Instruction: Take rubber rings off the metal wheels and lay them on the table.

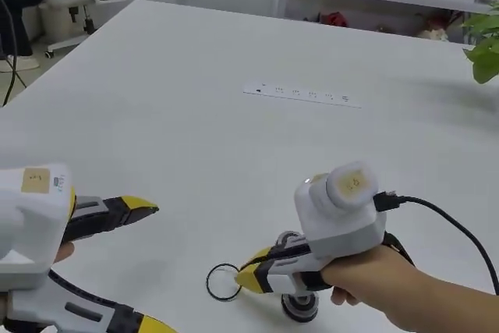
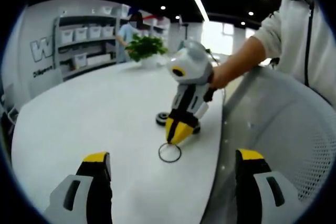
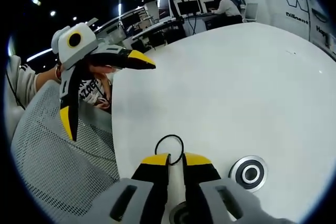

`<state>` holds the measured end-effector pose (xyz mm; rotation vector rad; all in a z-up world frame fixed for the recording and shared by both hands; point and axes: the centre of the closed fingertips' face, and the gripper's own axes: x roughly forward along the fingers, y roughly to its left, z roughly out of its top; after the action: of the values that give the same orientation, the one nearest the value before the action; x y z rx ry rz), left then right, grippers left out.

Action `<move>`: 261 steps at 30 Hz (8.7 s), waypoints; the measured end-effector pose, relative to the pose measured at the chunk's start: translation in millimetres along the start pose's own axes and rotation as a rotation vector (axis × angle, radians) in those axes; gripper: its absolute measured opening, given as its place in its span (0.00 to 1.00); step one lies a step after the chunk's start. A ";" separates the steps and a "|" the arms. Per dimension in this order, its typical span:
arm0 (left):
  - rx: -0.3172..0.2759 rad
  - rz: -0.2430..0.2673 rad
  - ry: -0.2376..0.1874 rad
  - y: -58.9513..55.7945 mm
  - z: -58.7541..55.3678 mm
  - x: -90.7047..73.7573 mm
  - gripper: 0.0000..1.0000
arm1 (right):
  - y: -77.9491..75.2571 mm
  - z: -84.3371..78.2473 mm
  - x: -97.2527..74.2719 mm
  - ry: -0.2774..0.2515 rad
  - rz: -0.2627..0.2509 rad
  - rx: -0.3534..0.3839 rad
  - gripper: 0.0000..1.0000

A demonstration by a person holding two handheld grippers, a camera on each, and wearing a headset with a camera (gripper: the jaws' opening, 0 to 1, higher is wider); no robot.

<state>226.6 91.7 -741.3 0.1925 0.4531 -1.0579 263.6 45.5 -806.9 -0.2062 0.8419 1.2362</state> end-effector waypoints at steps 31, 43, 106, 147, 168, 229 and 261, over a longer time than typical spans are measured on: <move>-0.027 0.000 0.018 -11.1 -0.5 -2.9 0.98 | 10.5 10.7 -72.0 -0.089 -0.002 -0.041 0.12; -0.008 -0.005 0.032 -15.8 4.0 -6.2 0.96 | 12.5 0.6 -95.5 -0.124 -0.006 -0.053 0.18; 0.181 -0.204 -0.041 -48.1 76.9 83.9 0.64 | -10.6 -53.8 -97.1 -0.119 -0.018 -0.058 0.23; 0.190 -0.247 0.060 -47.5 14.9 141.9 0.19 | -14.2 -61.7 -72.1 -0.045 0.009 -0.117 0.17; 0.182 -0.246 0.030 -47.0 10.3 140.4 0.15 | -15.9 -65.1 -66.8 -0.023 -0.010 -0.194 0.13; 0.253 -0.234 0.046 -46.4 9.4 142.1 0.14 | -13.1 -16.3 -98.4 -0.194 0.004 0.098 0.00; 0.247 -0.237 0.038 -46.3 9.5 142.0 0.14 | -15.0 -68.6 -69.7 -0.047 -0.005 -0.184 0.12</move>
<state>246.9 -47.0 -793.5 0.3855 0.3850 -1.3448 240.6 -50.5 -812.6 -0.3259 0.6869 1.3095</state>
